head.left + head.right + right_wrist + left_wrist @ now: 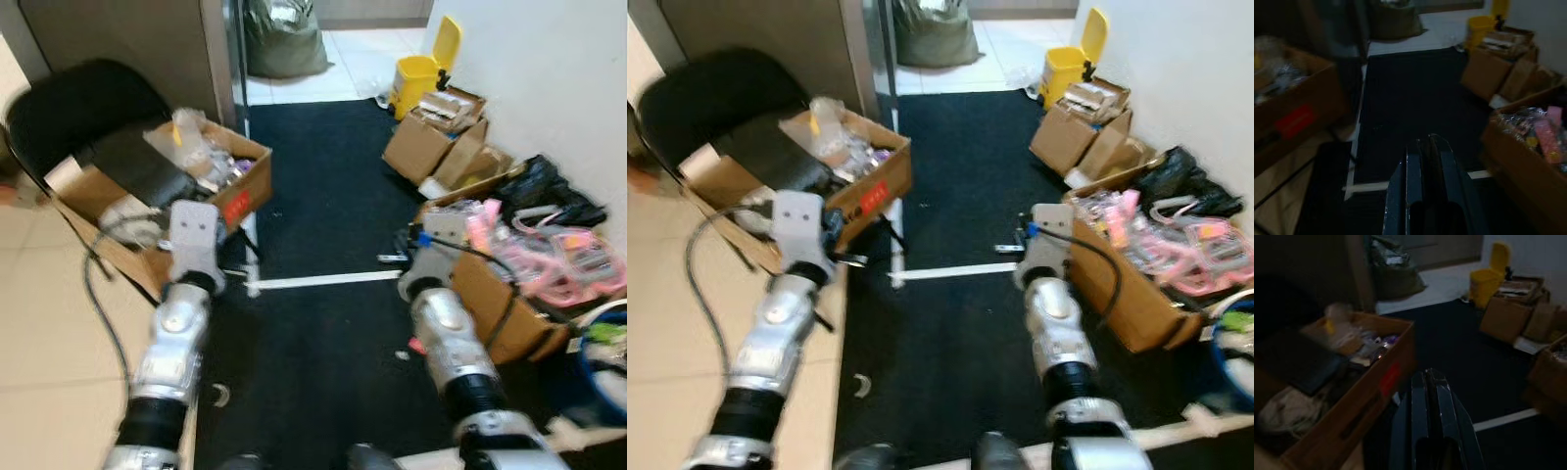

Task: Picking trash to rubbish bin

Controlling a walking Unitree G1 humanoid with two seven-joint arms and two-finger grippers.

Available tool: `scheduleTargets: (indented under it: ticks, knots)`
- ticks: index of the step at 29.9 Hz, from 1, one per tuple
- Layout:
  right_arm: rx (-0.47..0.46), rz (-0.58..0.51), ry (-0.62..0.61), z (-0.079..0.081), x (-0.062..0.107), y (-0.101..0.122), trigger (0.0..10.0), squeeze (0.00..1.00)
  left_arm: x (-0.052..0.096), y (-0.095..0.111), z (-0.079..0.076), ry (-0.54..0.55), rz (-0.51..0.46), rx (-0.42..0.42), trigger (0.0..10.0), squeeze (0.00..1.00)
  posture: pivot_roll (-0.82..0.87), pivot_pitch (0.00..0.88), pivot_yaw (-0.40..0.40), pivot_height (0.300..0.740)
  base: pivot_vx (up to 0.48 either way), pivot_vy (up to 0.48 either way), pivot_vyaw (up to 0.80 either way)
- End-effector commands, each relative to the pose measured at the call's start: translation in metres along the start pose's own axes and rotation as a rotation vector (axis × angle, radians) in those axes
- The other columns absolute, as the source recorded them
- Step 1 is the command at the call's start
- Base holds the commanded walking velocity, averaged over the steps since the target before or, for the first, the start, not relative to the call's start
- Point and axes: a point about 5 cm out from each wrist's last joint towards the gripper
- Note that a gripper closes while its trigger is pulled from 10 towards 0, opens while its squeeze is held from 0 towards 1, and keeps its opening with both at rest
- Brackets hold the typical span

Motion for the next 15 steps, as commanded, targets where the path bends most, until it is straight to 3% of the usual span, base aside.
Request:
scheduleTargets:
  ticks: [1,15]
  knots:
    - [-0.009,0.01,0.004,0.003,0.001,-0.0036,10.0,0.0,0.002,-0.0039,0.0025,0.015,0.012,-0.001,10.0,0.0,0.04,0.038,-0.017,0.74,0.266,0.0,0.0]
    - [-0.004,0.012,0.011,0.0039,-0.0002,-0.0034,10.0,0.0,0.0025,-0.0041,0.003,0.022,0.011,0.001,10.0,0.0,0.03,0.038,-0.022,0.74,0.266,0.0,0.0]
Point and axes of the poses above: a point about 5 cm out from each wrist's last joint towards the gripper, its own x axis pointing back from the gripper into the wrist, its own y axis along the axis of the wrist's last joint, z = x × y, and after that the axes turned 3 degrees about -x, right-handed
